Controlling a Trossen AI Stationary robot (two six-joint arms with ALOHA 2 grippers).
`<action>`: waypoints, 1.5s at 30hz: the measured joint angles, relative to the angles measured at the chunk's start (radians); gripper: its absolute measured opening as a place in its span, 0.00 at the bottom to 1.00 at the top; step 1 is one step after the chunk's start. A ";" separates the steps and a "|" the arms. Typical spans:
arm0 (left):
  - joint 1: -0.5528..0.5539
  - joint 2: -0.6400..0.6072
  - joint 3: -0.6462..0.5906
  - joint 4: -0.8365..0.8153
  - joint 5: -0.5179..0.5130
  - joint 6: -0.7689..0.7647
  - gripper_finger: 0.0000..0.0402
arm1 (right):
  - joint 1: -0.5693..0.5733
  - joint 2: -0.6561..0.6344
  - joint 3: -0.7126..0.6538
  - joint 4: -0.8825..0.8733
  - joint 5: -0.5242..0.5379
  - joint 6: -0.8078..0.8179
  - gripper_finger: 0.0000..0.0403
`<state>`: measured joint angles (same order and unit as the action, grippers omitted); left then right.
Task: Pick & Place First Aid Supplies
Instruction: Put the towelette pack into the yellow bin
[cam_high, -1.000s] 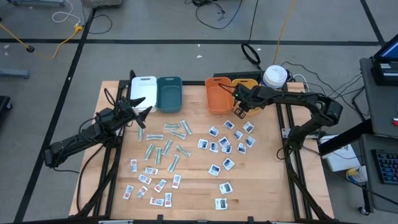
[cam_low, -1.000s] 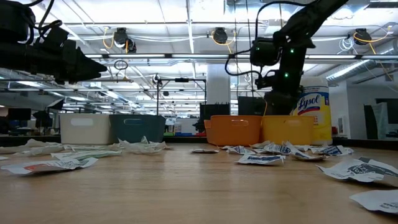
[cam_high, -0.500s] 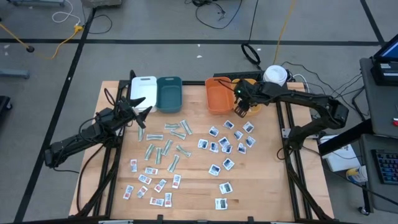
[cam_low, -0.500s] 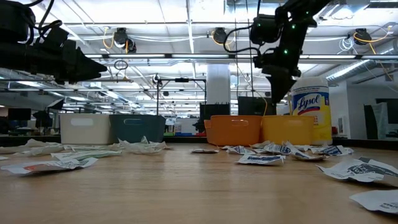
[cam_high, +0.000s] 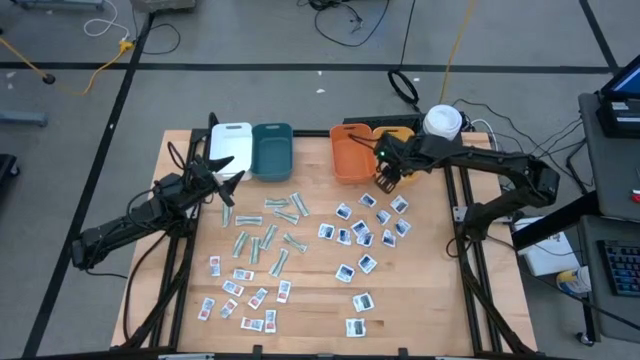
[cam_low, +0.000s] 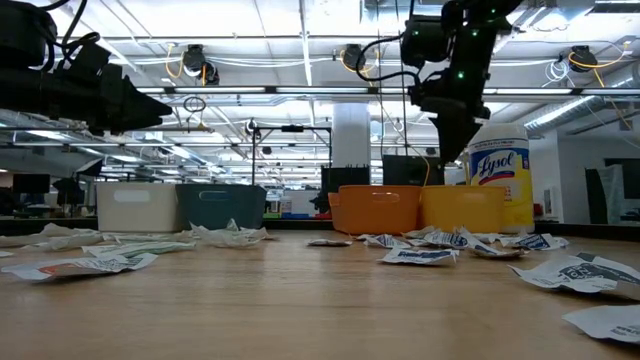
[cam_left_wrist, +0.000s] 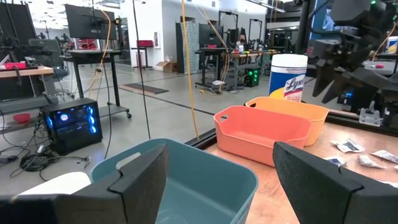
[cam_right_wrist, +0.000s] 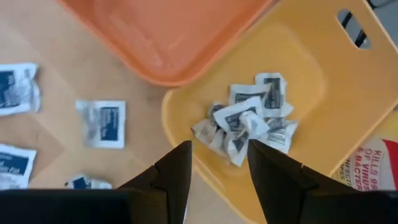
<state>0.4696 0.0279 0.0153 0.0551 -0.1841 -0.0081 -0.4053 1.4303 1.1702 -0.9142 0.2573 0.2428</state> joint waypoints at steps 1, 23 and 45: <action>0.000 0.000 0.000 0.000 0.000 0.000 0.74 | 0.017 0.000 0.000 -0.001 0.000 -0.001 0.38; 0.000 0.000 0.000 0.000 0.000 0.000 0.74 | 0.697 0.001 0.000 0.154 0.000 0.026 0.38; 0.000 0.000 0.000 0.000 0.000 0.000 0.74 | 0.948 0.210 -0.001 0.347 -0.132 0.198 0.38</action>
<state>0.4698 0.0279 0.0153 0.0556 -0.1841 -0.0078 0.5425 1.6401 1.1694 -0.5672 0.1249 0.4410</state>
